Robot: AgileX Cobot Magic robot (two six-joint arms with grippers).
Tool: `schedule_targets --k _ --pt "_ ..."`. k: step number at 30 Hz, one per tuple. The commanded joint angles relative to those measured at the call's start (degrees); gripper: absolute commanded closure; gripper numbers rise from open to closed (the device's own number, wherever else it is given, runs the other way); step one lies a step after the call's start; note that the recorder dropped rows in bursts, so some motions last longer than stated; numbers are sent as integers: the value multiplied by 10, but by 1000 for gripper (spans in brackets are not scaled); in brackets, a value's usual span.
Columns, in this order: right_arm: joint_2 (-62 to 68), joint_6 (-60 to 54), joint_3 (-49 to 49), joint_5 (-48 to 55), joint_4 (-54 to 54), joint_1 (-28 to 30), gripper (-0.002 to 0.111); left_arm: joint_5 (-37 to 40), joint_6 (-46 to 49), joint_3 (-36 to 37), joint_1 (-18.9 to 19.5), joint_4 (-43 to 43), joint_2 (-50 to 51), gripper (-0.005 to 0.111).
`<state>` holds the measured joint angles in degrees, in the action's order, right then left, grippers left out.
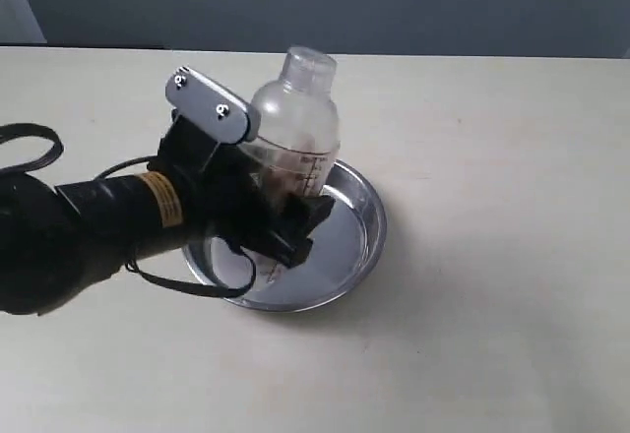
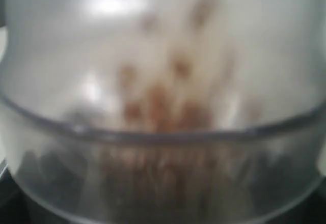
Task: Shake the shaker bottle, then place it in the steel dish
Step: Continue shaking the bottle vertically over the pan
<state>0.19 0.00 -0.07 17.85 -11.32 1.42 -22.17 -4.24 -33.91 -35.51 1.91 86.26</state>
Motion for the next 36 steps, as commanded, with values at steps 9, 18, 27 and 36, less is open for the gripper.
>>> schedule_targets --k 9,18,27,36 --pt "-2 0 1 -4 0 3 109 -72 -23 0 0 -3 0 106" --pt "-2 0 1 -4 0 3 109 14 -13 -51 0 17 -68 106" --pt "-2 0 1 -4 3 3 109 9 13 -4 33 -30 -30 106" --pt "-2 0 1 -4 3 3 109 -95 29 -6 41 -53 -49 106"
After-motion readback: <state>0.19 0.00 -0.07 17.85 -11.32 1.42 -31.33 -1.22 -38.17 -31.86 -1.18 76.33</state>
